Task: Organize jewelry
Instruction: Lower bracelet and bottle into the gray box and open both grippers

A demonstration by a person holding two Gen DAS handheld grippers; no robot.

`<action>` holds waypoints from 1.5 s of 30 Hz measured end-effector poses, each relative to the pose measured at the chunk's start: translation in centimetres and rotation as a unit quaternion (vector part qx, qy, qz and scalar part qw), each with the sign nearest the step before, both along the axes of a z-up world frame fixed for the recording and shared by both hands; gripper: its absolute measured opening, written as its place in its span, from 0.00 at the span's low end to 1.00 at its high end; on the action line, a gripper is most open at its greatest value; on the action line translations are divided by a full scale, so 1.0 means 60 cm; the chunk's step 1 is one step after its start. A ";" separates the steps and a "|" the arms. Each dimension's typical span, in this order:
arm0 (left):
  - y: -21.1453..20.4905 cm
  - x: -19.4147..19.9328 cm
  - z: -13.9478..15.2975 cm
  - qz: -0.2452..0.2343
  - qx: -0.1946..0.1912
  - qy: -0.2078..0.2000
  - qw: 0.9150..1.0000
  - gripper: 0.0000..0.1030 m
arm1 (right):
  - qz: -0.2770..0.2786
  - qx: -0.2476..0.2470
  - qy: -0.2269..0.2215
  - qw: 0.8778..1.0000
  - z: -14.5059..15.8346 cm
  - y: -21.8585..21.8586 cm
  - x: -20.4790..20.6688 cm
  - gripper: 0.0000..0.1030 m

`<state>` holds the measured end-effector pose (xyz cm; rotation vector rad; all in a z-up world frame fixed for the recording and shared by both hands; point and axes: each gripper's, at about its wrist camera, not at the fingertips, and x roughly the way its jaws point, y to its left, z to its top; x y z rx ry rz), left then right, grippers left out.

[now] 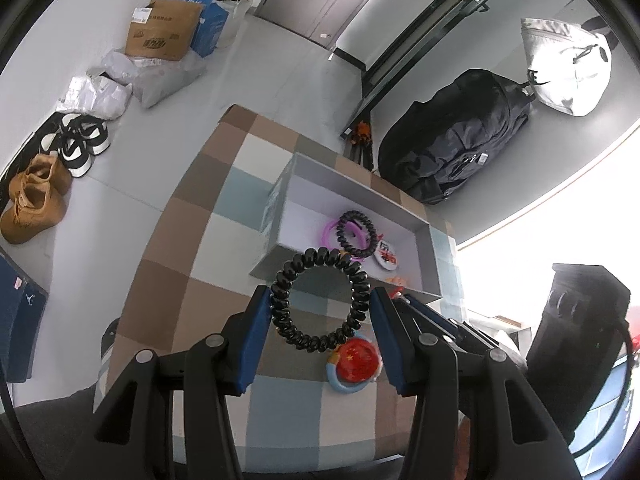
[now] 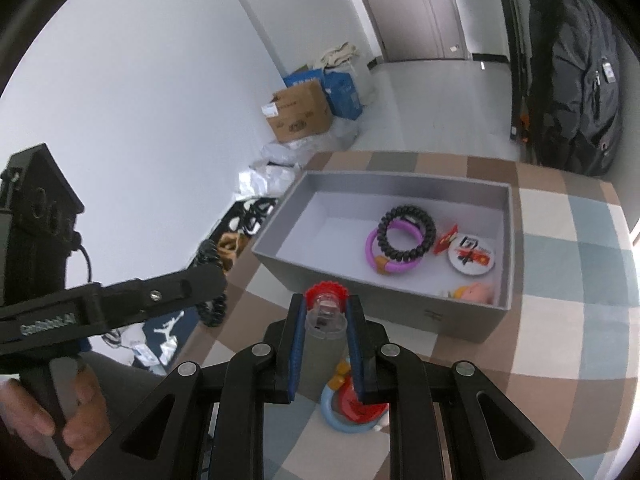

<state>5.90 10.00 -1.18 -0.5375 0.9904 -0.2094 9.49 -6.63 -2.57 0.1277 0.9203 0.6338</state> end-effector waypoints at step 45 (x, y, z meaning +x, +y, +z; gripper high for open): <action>-0.097 0.124 -0.009 -0.006 0.007 -0.004 1.000 0.43 | -0.070 0.083 0.029 0.994 -0.002 -0.106 0.110 0.18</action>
